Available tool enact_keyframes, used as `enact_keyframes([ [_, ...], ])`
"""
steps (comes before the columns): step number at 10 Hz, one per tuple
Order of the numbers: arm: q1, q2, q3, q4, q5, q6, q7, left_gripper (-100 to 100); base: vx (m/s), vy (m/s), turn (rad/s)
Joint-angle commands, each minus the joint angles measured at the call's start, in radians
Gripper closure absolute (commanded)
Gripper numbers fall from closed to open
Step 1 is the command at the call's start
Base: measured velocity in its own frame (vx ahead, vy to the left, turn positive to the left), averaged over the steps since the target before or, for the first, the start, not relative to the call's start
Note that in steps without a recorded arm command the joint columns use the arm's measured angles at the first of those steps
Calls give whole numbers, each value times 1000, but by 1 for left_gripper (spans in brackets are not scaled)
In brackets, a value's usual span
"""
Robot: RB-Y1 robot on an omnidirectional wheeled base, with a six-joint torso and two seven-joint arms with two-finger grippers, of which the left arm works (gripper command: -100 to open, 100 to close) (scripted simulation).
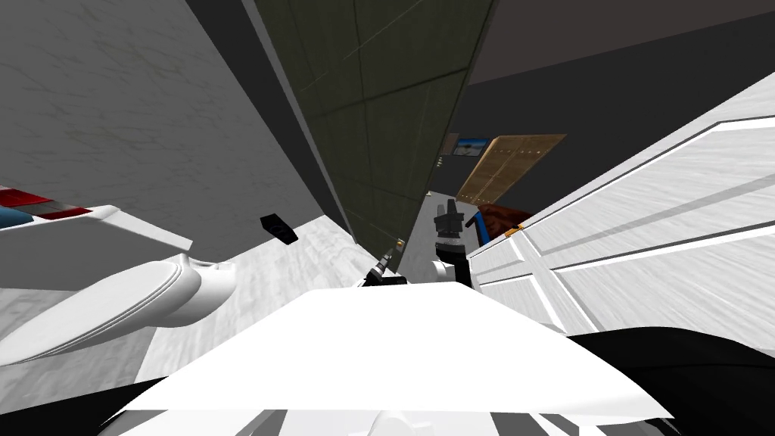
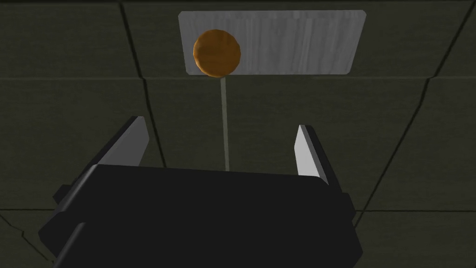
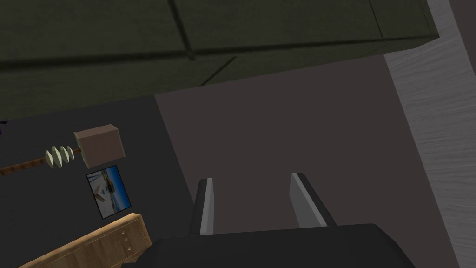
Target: Push the door open
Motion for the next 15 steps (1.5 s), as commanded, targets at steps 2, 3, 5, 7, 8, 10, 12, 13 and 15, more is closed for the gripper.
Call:
enact_keyframes([
  [2,-9,-9,6,13,4,-6,3,-100,176,-137,-20],
  [3,-11,-23,8,15,6,-6,4,-100,149,-120,-22],
  [5,-13,-36,9,21,7,-9,4,-100,87,-92,2],
  [7,-13,-36,9,21,7,-9,4,100,-9,15,-3],
  [8,-13,-36,9,21,7,-9,4,100,-26,23,-6],
  [10,-13,-36,9,21,7,-9,4,100,-11,8,-1],
  [12,-9,-2,10,15,8,-10,3,-100,-38,14,27],
  [13,-6,6,10,10,9,-10,2,-100,-155,75,68],
  [15,-2,1,10,4,11,-10,2,-100,-148,76,40],
])
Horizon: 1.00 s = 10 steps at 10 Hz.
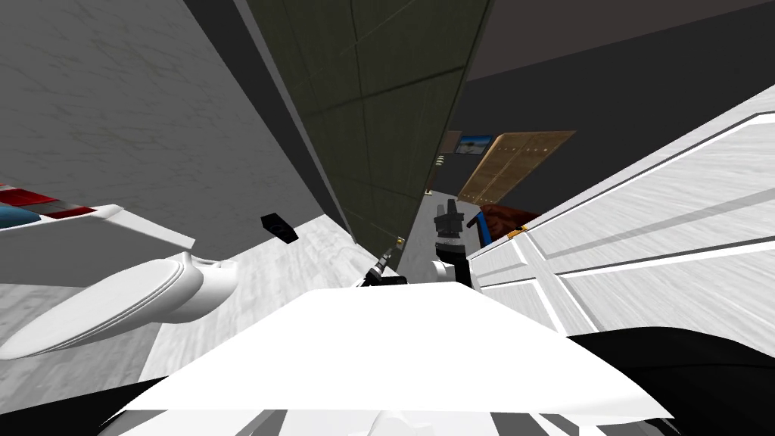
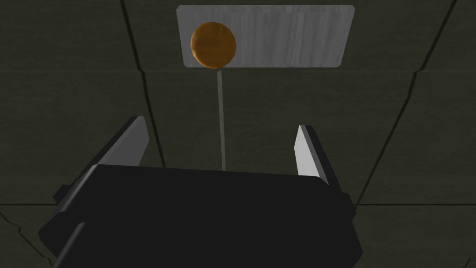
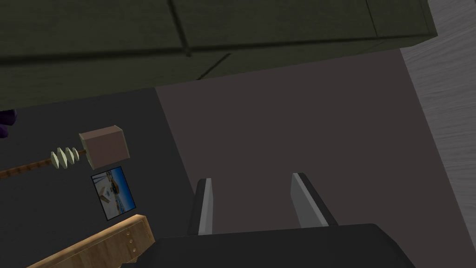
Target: Push the door open
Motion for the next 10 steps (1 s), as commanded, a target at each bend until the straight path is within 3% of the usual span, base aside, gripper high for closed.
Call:
enact_keyframes([
  [1,3,-18,1,-1,2,-4,-2,-100,-201,90,50],
  [2,5,-41,1,-5,3,-4,-3,-100,-184,82,39],
  [4,0,-11,5,2,3,-5,-4,-100,-17,-13,-18],
  [6,-5,0,9,5,4,-5,-5,-100,147,-106,-12],
  [8,-10,-2,14,9,5,-6,-6,-100,175,-125,-19],
  [10,-16,-22,20,14,6,-6,-8,-100,167,-154,-22],
])
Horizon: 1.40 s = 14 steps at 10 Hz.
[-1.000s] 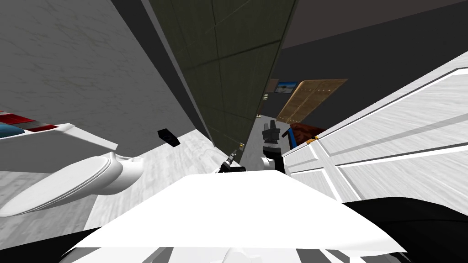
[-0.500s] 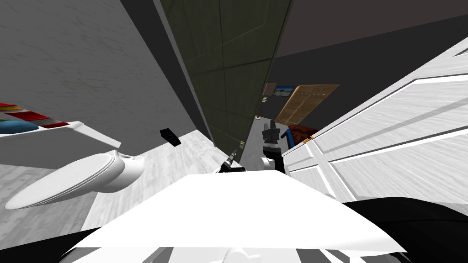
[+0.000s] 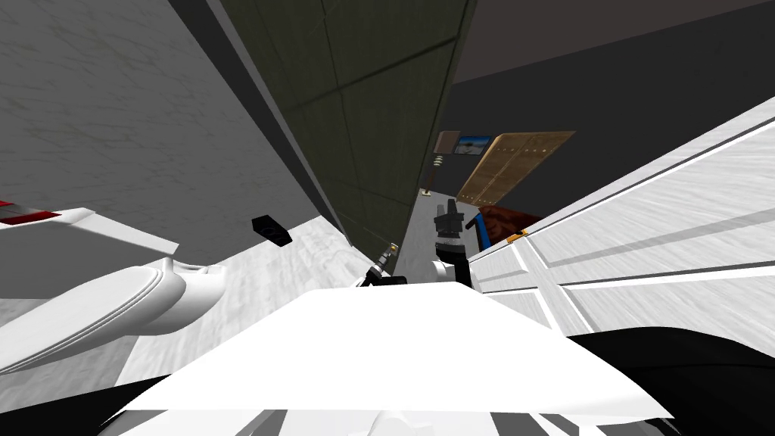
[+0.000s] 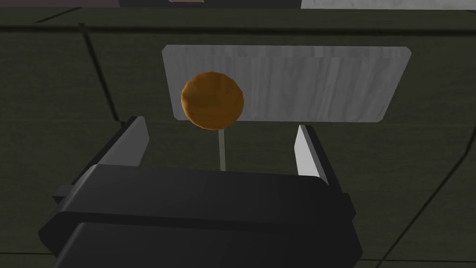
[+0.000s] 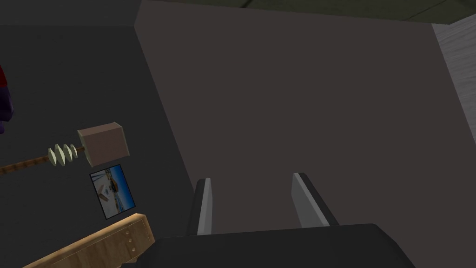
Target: Push the door open
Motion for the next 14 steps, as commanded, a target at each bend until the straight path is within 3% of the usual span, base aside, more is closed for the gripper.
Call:
enact_keyframes([
  [1,-3,-21,4,2,1,0,-2,-100,149,-139,-16],
  [2,-4,-11,3,2,1,0,0,-100,61,-56,18],
  [3,-4,-11,3,2,1,0,0,100,-13,8,-8],
  [8,-4,-11,3,2,1,0,0,100,-11,10,-3],
  [14,-15,11,58,13,21,-2,-8,100,116,-142,29],
])
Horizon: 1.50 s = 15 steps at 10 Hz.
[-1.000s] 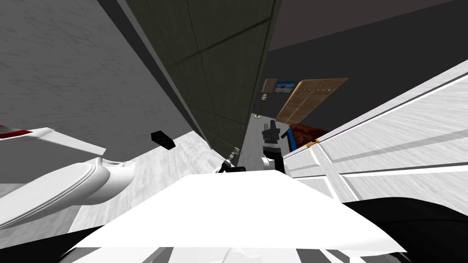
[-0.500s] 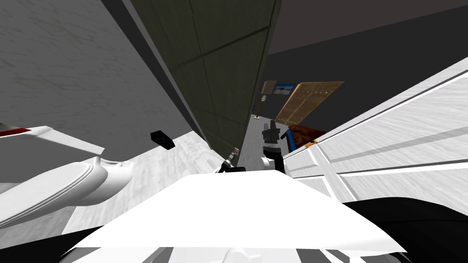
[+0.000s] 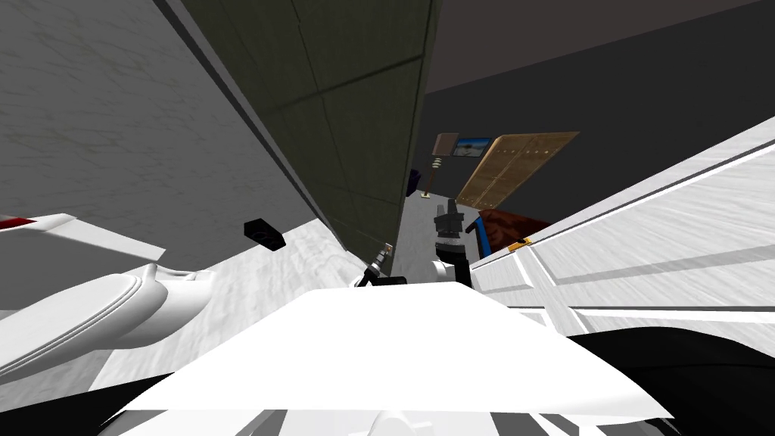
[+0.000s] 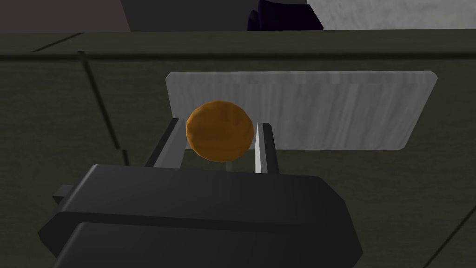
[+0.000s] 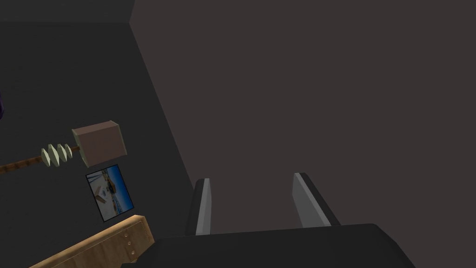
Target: Push the door open
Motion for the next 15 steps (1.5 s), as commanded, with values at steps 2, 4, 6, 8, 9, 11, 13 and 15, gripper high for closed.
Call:
enact_keyframes([
  [2,-7,12,41,8,15,-3,-7,100,131,-166,56],
  [4,-11,15,60,12,22,-4,-10,100,123,-139,43],
  [6,-11,15,60,12,22,-4,-10,100,18,-22,-5],
  [8,-18,17,91,18,33,-5,-15,100,76,-55,74],
  [9,-20,18,102,20,37,-6,-16,100,105,-93,83],
  [11,-9,27,85,5,34,0,-13,-100,-116,27,34],
  [13,-4,29,79,-4,35,0,-10,-100,-185,67,18],
  [15,2,21,73,-13,37,1,-6,-100,-215,37,28],
])
